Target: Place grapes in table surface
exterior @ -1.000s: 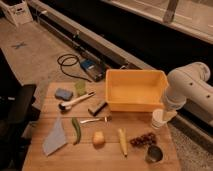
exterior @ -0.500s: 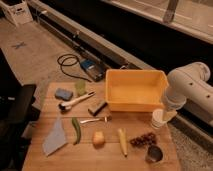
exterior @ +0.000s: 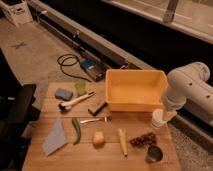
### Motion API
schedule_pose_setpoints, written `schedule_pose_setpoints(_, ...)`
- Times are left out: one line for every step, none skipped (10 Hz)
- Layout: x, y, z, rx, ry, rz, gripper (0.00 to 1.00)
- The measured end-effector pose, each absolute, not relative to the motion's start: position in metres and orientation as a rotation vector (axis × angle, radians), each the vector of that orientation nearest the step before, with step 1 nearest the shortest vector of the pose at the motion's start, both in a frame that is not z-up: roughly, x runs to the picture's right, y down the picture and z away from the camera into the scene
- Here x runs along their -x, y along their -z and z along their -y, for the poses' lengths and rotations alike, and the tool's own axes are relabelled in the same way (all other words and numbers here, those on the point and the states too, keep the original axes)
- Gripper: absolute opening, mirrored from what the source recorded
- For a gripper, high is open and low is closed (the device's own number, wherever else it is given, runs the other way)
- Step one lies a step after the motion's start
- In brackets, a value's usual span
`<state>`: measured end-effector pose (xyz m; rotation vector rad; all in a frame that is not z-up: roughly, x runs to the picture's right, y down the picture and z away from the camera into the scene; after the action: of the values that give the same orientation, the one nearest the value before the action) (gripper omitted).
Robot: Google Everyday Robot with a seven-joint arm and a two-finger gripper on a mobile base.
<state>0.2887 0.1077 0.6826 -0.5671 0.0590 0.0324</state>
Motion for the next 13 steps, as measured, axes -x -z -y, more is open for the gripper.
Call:
schedule_pose_setpoints(-0.281,-0.686,-0.110,0.578,-0.008,-0.065,0.65)
schedule_pose_setpoints(-0.272,-0.690,-0.114,0.591,0.013,-0.065,0.65)
schedule_pose_setpoints(-0.253,-0.699,-0.125,0.619,0.043,-0.058,0.65)
schedule_pose_setpoints(-0.245,-0.705,-0.133,0.639,0.056,-0.050,0.65)
schedule_pose_setpoints(-0.238,-0.713,-0.145,0.680,0.063,-0.017,0.65)
schedule_pose_setpoints(-0.229,-0.716,-0.160,0.735,0.064,0.041,0.65)
schedule_pose_setpoints(-0.221,-0.714,-0.170,0.768,0.077,0.077,0.65)
schedule_pose_setpoints(-0.219,-0.713,-0.172,0.774,0.079,0.084,0.65)
schedule_pose_setpoints(-0.219,-0.713,-0.172,0.774,0.079,0.084,0.65)
schedule_pose_setpoints(-0.220,-0.713,-0.172,0.774,0.077,0.084,0.65)
schedule_pose_setpoints(-0.220,-0.713,-0.173,0.774,0.078,0.083,0.65)
schedule_pose_setpoints(-0.220,-0.713,-0.173,0.778,0.075,0.078,0.65)
schedule_pose_setpoints(-0.221,-0.715,-0.177,0.788,0.066,0.068,0.65)
